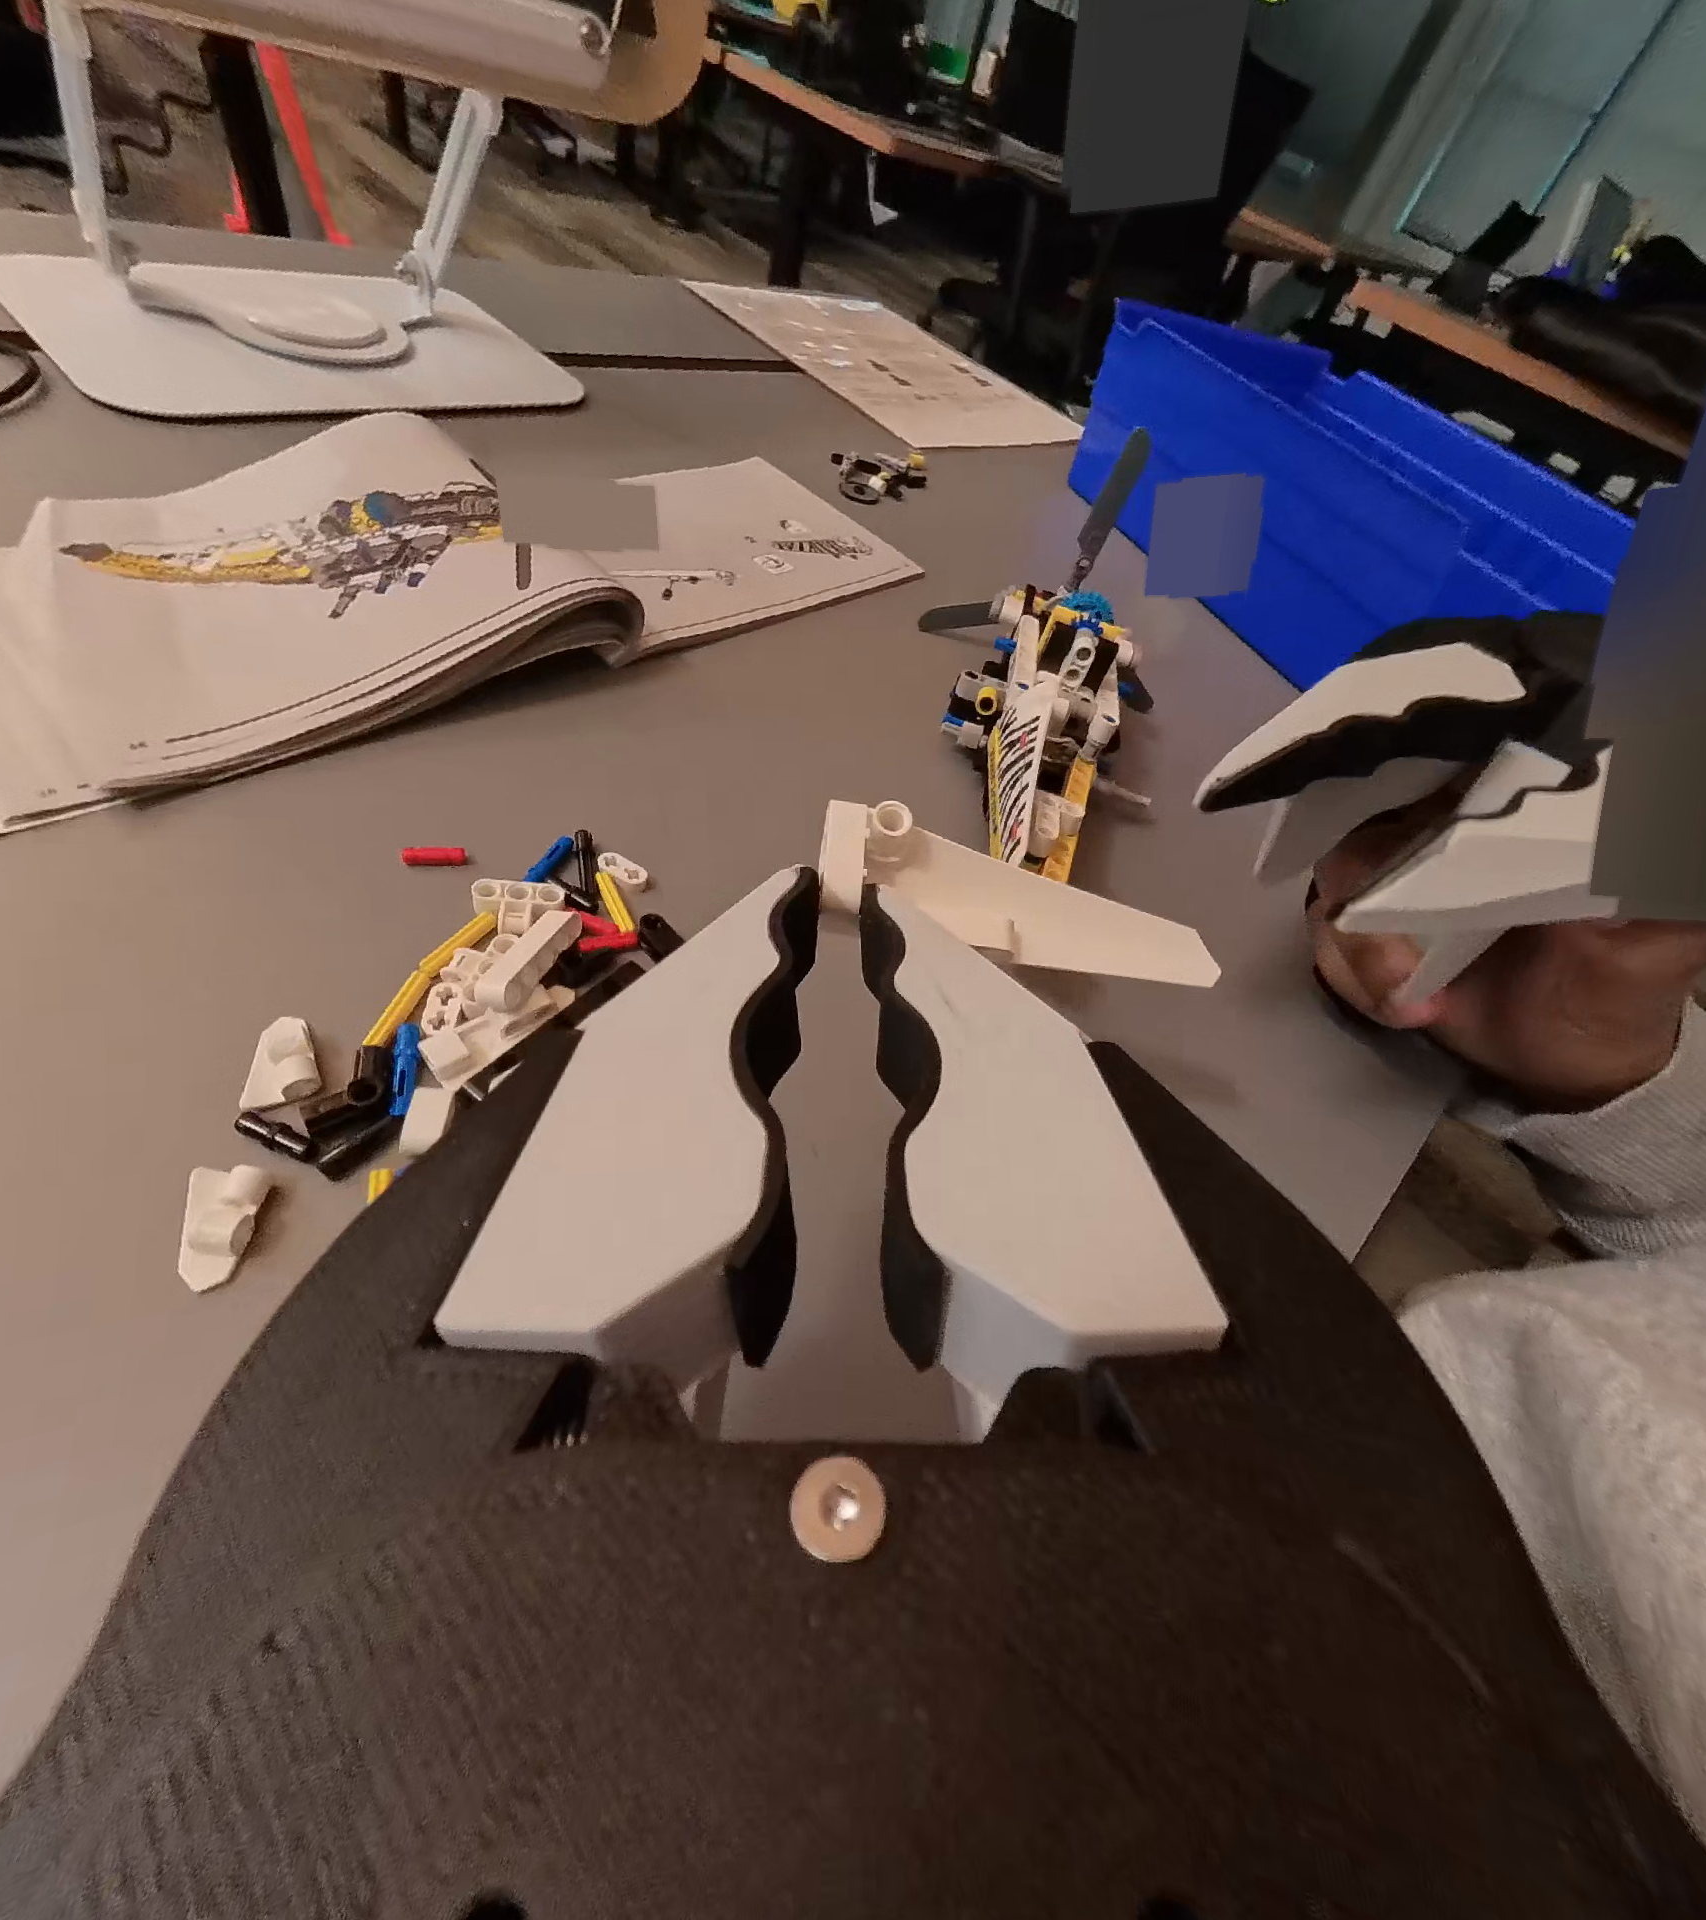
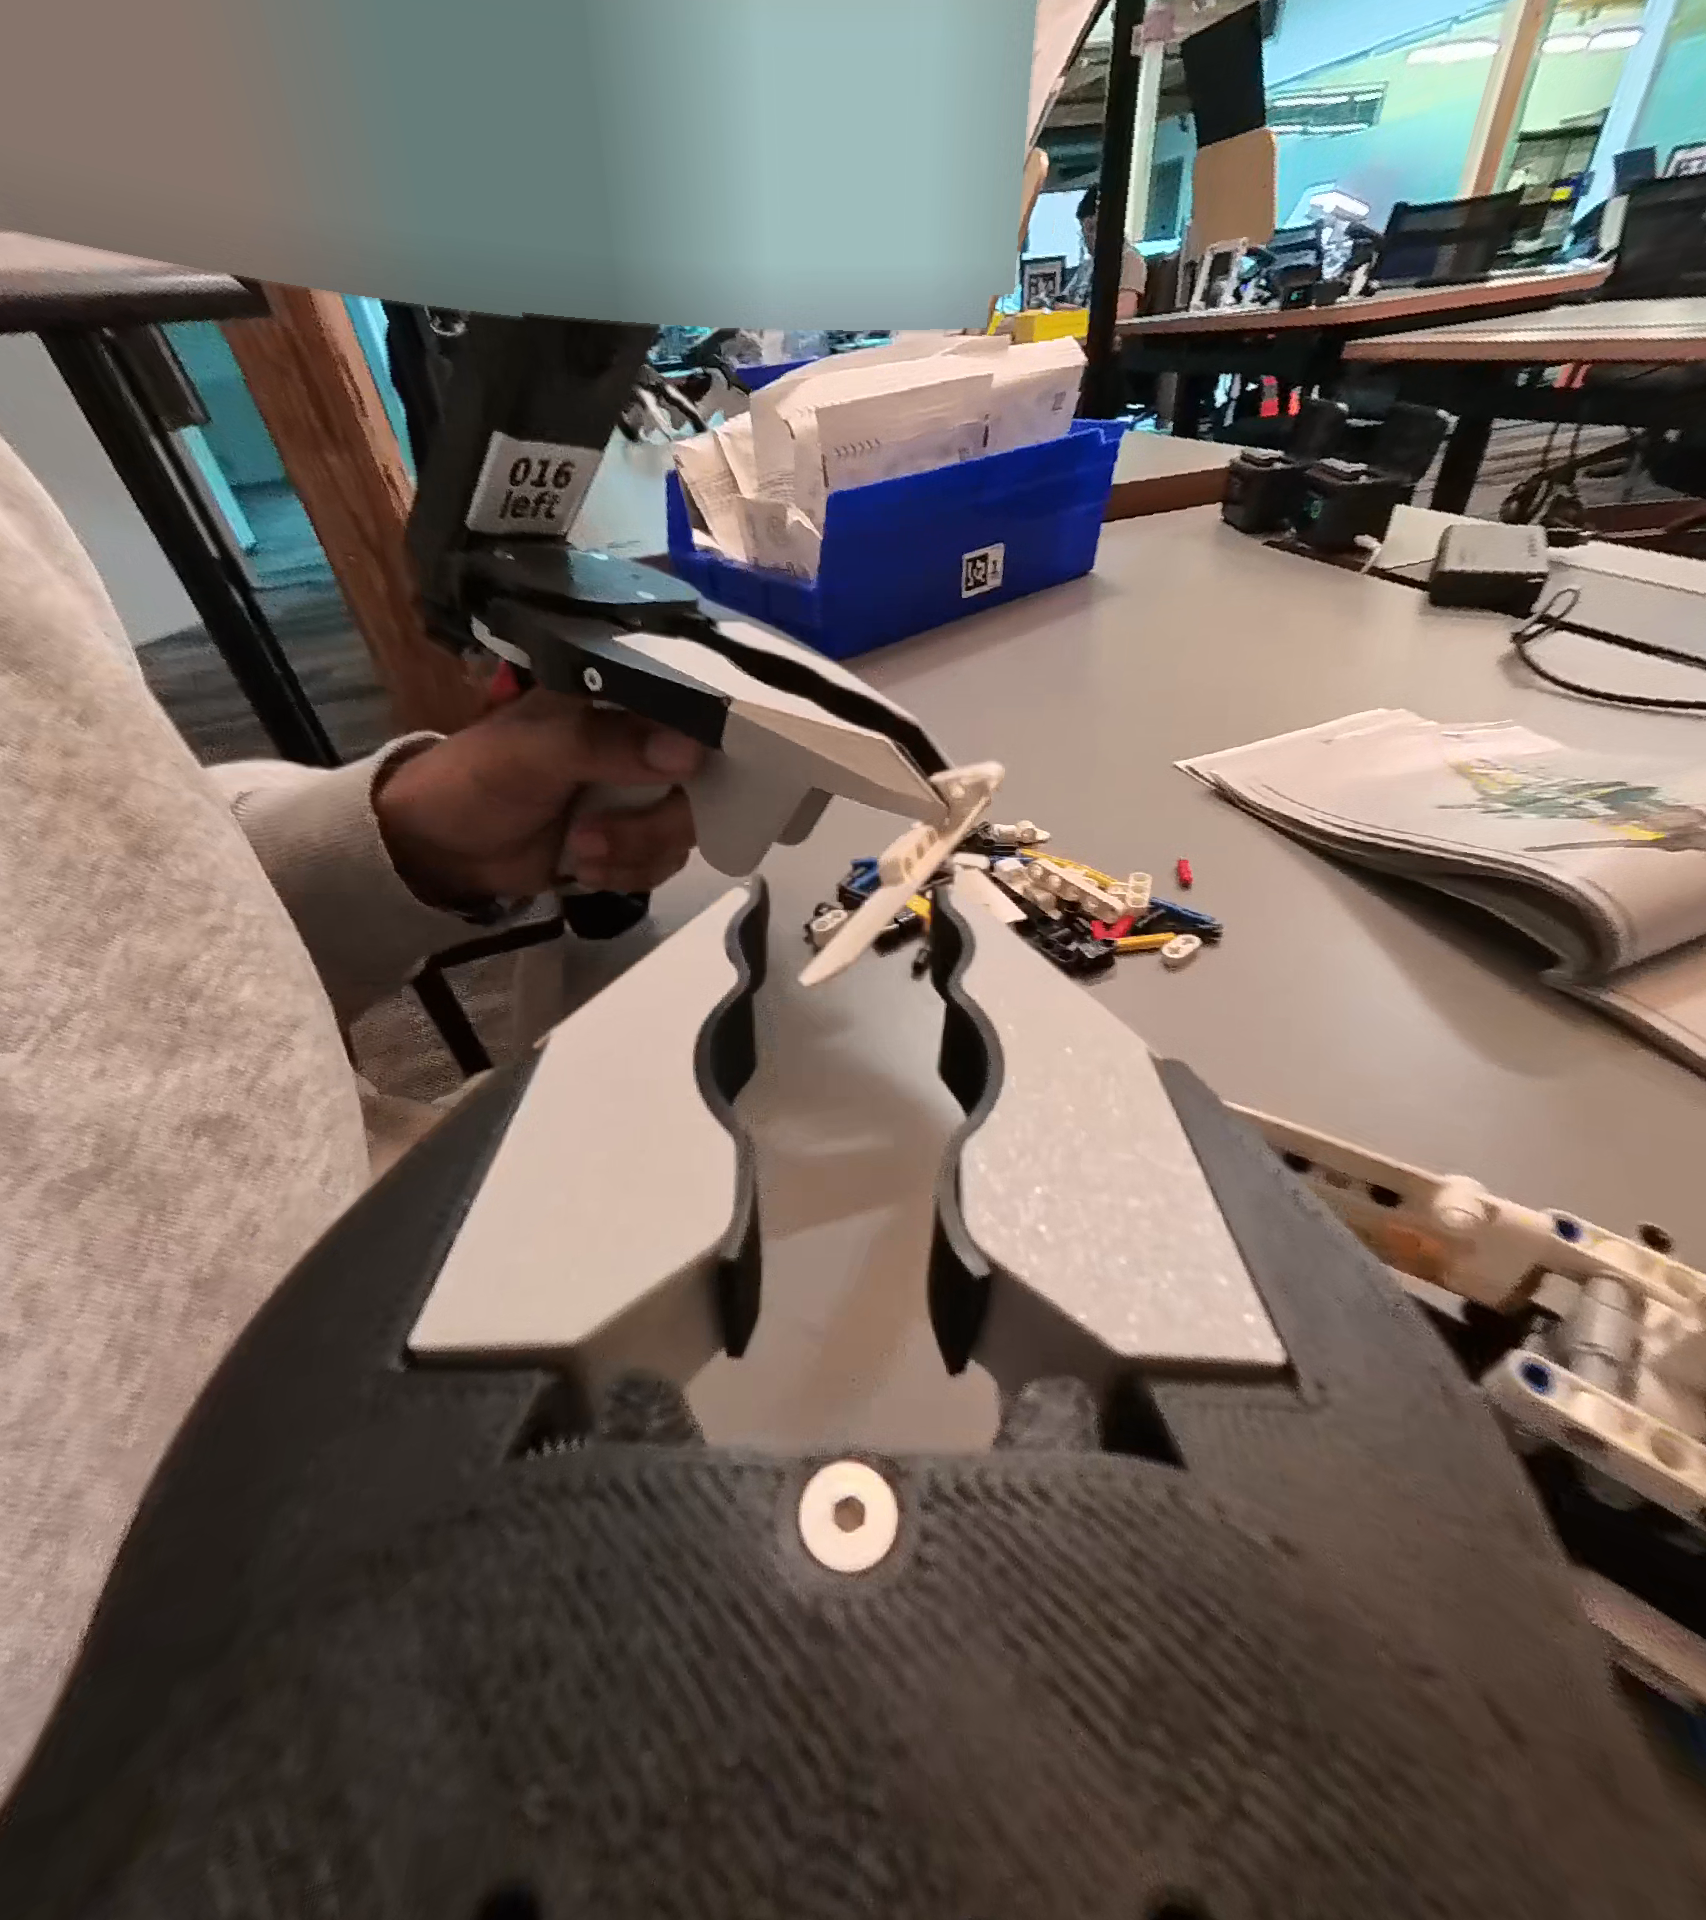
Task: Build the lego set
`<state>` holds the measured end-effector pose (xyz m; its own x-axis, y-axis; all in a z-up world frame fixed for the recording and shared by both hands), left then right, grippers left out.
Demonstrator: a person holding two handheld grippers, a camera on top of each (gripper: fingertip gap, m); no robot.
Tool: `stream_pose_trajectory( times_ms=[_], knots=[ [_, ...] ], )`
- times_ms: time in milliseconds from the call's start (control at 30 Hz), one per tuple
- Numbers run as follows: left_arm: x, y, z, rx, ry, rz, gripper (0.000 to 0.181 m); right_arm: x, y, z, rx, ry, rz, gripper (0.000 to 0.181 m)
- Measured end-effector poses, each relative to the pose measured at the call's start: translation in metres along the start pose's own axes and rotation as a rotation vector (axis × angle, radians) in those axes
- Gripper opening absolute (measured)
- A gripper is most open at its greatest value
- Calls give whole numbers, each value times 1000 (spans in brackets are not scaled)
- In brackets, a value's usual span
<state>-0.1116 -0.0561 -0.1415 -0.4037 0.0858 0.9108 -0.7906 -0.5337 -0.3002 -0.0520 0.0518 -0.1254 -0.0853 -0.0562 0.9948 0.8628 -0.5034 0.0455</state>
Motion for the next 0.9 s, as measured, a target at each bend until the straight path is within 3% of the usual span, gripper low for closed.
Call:
stream_pose_trajectory(
  times_ms=[400,700,900],
  knots=[
    [-12,-8,-4,59,1,64,5,-25,5,-25,-191,241,238,27],
    [-29,-20,-7,64,74,60,5,-28,3,-17,-166,254,162,8],
    [-45,-23,-10,72,143,88,5,-35,8,-18,-137,313,179,10]
  ],
)
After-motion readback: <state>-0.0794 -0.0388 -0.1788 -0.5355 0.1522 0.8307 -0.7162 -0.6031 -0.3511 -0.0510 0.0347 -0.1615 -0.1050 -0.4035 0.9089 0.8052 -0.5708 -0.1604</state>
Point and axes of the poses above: each gripper's, where its closed fingertips meet, z back along the fingers, x out of its top, y = z × x across the jaws, the point moved 4 cm from there along z, back along the fingers, and after that the axes turned 3 degrees about z, right-handed, at the moved point
